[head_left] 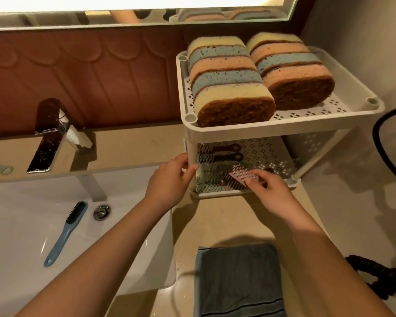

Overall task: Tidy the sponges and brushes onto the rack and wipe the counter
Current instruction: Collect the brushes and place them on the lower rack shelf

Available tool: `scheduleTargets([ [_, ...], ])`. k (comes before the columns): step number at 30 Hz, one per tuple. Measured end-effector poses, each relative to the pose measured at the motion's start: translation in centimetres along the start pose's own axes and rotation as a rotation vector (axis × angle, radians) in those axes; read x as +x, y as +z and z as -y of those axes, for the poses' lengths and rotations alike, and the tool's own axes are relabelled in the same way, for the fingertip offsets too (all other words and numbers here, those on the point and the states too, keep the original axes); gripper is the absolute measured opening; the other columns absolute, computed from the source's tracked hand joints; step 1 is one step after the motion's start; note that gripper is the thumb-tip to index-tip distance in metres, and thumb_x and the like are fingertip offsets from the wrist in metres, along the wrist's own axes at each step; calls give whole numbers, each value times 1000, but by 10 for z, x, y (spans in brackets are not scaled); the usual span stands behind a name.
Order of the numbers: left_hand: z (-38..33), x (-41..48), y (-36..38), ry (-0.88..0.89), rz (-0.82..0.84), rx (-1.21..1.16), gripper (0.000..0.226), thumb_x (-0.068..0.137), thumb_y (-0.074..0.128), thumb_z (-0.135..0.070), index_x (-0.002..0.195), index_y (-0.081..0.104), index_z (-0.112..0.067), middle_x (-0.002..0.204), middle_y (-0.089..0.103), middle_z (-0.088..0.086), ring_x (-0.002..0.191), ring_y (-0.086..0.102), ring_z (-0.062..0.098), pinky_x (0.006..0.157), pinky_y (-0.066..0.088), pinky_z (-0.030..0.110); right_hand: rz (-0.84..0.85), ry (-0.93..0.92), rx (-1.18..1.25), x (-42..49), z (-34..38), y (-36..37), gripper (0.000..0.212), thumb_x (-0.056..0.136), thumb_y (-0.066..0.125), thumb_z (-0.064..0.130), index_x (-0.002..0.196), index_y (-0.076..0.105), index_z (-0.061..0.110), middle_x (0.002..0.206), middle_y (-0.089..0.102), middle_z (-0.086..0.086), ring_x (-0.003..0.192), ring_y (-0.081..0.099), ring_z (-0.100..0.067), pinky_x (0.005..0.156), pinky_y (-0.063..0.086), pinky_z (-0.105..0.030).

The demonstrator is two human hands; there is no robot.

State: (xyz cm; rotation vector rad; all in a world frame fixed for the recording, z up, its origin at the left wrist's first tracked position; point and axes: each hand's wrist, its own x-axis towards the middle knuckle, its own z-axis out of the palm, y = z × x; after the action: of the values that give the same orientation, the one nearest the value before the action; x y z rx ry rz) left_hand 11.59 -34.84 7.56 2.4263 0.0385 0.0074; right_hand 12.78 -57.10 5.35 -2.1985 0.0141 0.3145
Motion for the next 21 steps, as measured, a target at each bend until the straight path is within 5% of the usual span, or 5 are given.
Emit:
scheduleTargets([
  [5,5,-5,13,87,-128,194,30,98,38,-35,117,53,-18,93,68,7,77,61,27,59,37,28,-114,15,-171,40,-5,-4,41,93,54,23,133,50,15,120,62,-14,111,57,-32,90,47,-39],
  [12,9,-4,18,167,-178,195,29,97,40,-33,112,56,-15,86,69,9,72,61,29,60,35,28,-35,-101,-422,95,-18,4,26,88,58,18,114,57,15,119,63,-8,112,56,-28,95,44,-36],
  [21,13,-3,21,112,-163,169,28,97,37,-37,114,53,-21,84,70,4,73,64,24,63,48,34,35,-70,-447,117,-28,19,23,89,55,12,109,66,10,125,58,-16,116,52,-32,98,41,-36],
])
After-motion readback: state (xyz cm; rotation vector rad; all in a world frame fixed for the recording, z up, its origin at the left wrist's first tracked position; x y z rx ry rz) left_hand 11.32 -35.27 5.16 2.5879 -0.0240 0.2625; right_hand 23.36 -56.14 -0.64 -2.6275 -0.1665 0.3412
